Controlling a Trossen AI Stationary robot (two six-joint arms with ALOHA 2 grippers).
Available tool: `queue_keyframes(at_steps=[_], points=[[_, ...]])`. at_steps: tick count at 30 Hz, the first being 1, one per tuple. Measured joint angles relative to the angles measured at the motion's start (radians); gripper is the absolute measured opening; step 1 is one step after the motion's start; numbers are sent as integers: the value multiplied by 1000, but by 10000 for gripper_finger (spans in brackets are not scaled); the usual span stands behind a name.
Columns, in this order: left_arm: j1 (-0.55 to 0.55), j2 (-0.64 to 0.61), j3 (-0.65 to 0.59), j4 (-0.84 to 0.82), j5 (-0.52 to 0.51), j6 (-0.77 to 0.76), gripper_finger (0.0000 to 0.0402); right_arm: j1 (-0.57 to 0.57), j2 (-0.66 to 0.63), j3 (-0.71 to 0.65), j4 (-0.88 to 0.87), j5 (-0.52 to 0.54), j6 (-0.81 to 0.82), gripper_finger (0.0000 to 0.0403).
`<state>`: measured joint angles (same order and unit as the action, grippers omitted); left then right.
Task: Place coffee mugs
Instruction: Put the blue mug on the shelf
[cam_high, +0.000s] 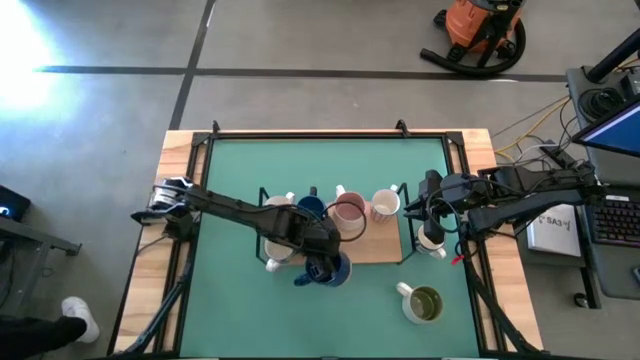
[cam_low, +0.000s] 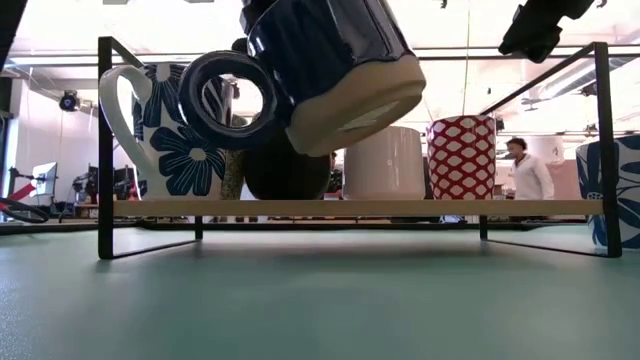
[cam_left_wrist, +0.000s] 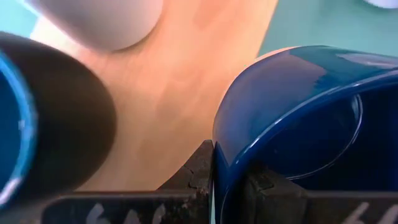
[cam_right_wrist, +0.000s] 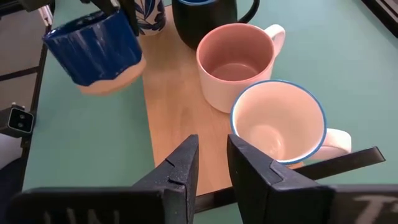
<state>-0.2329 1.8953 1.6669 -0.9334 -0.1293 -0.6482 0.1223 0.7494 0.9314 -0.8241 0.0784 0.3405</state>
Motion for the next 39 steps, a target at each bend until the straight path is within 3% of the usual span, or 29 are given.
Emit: queue_keyframes(at_steps=[12,24,39], points=[[12,72,70,-158,-57,19,29,0,0,0,0,0,0,87],[38,74,70,-191,-71,21,32,0,0,0,0,0,0,72],[70,72,70,-227,-74,10,32,0,0,0,0,0,0,83]])
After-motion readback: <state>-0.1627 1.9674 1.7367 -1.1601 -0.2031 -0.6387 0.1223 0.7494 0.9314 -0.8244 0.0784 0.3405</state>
